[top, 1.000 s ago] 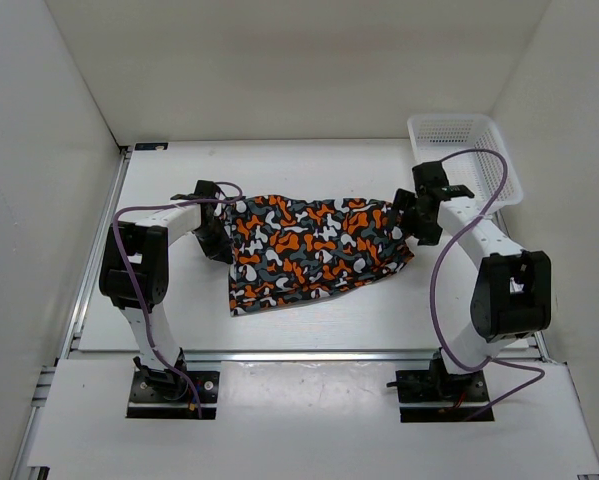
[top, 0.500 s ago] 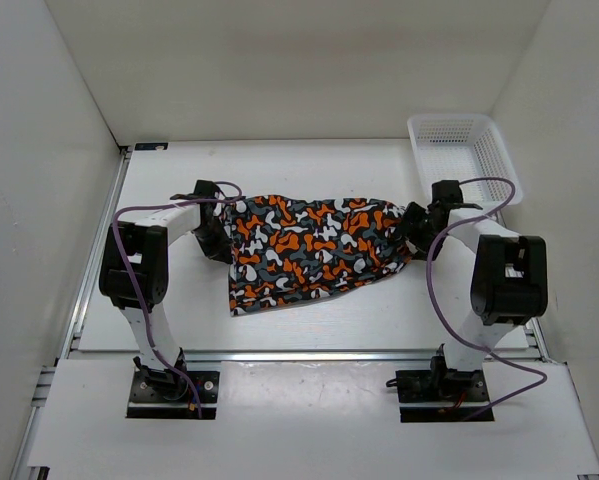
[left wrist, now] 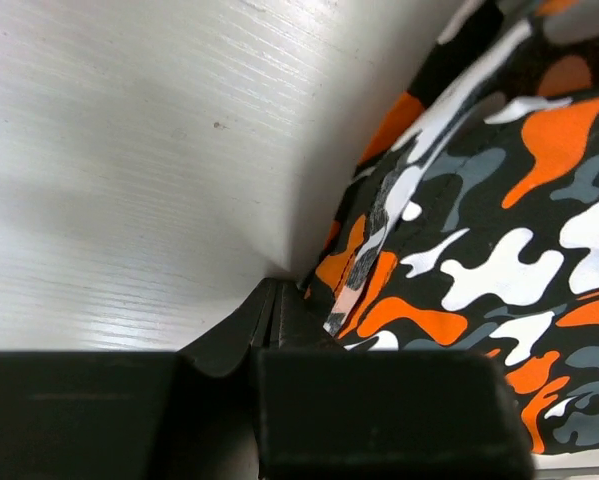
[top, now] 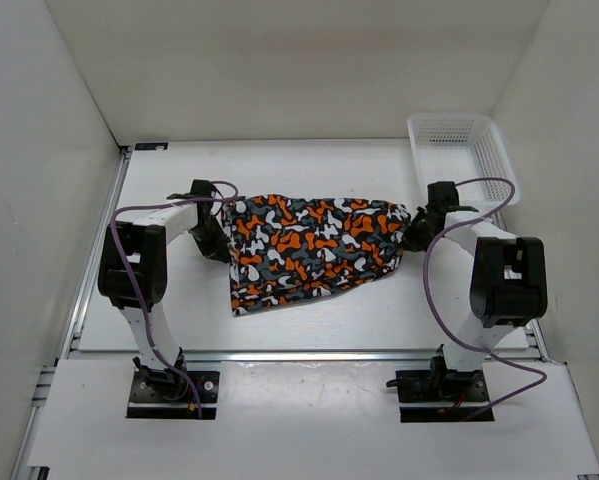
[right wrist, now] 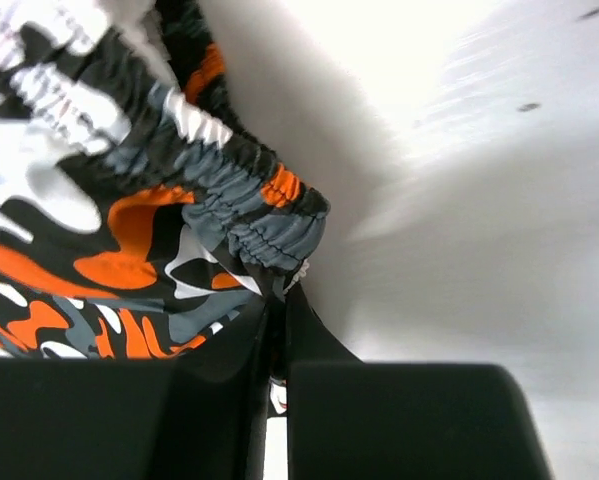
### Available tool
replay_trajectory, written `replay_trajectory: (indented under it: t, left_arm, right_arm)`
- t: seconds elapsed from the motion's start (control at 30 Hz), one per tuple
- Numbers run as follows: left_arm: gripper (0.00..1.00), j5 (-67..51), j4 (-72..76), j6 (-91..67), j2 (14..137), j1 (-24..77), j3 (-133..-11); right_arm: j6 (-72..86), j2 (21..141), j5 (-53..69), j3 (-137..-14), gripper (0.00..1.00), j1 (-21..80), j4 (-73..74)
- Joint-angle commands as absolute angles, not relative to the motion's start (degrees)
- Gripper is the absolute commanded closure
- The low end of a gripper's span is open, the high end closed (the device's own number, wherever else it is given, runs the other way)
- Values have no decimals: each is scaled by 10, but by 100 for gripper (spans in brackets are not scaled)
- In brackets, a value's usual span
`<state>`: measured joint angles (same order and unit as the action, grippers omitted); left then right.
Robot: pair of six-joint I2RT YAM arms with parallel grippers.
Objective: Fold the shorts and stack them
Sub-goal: Fold the shorts
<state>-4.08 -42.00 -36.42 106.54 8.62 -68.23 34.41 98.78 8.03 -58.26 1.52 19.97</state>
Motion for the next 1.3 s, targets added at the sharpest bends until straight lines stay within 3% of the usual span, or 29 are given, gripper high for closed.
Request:
replay_trajectory:
  t: [0.0,0.3,0.67,0.87,1.27]
  left_arm:
    - [89,-37,-420,-359,1070,82,-694]
    - [89,-43,-420,-359,1075,82,-700]
    - [89,-43,-420,-359,1068,82,-694]
    - [89,-43,-420,-353,1068,82,-694]
    - [89,-43,-420,-353,1063,76,-694]
  right_arm:
    - [328,929,-1,-607,100,49,232]
    - [275,943,-146,-777,100,260,332]
    - [284,1097,-200,-1005,100,510,404]
    - [284,1171,-189,-1089,100,578,410]
    - [267,1223,-141,-1140,100,598,403]
